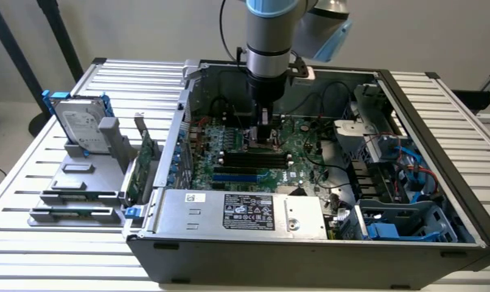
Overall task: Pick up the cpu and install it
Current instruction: 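Place the cpu into insertion slot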
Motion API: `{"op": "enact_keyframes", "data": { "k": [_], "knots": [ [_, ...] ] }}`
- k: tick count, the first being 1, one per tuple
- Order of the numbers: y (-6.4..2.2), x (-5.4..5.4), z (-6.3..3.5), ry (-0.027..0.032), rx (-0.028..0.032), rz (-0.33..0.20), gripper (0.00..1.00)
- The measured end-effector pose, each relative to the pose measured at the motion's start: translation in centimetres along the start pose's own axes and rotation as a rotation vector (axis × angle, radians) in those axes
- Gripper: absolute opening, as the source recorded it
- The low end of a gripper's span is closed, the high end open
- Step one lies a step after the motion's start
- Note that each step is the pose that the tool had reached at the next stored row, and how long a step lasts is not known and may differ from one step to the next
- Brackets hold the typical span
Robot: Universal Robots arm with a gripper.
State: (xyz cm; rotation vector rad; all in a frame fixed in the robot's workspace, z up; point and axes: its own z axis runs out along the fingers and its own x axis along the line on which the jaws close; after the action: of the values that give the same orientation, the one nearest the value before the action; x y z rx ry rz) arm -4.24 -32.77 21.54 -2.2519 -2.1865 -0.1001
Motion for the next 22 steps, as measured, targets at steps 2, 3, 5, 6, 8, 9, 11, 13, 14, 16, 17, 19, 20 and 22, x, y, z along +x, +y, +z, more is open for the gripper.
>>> {"op": "enact_keyframes", "data": {
  "k": [2, 3, 5, 6, 8, 9, 11, 13, 14, 16, 17, 19, 20, 22],
  "knots": [
    [0.0, -0.05, 0.11, 0.0018, 0.0002, 0.0, 0.55],
    [-0.01, -0.07, 0.17, 0.0025, 0.0002, 0.0, 0.55],
    [-0.01, -0.12, 0.26, 0.0036, 0.0002, 0.0, 0.55],
    [-0.01, -0.14, 0.29, 0.0038, 0.0004, 0.0, 0.55],
    [-0.01, -0.15, 0.35, 0.0045, 0.001, 0.0, 0.55],
    [-0.01, -0.15, 0.36, 0.0046, 0.0018, 0.0, 0.55],
    [-0.01, -0.15, 0.4, 0.0047, 0.0034, 0.0, 0.55],
    [-0.01, -0.16, 0.45, 0.0047, 0.0053, 0.0, 0.55],
    [-0.02, -0.16, 0.46, 0.0045, 0.0065, 0.0, 0.55],
    [-0.02, -0.16, 0.49, 0.0044, 0.0077, 0.001, 0.55],
    [-0.02, -0.16, 0.51, 0.0046, 0.0079, 0.001, 0.55],
    [-0.02, -0.16, 0.57, 0.0047, 0.0084, 0.001, 0.55],
    [-0.02, -0.15, 0.59, 0.0046, 0.0089, 0.001, 0.55],
    [-0.02, -0.12, 0.64, 0.0044, 0.0099, 0.001, 0.55]
  ]
}}
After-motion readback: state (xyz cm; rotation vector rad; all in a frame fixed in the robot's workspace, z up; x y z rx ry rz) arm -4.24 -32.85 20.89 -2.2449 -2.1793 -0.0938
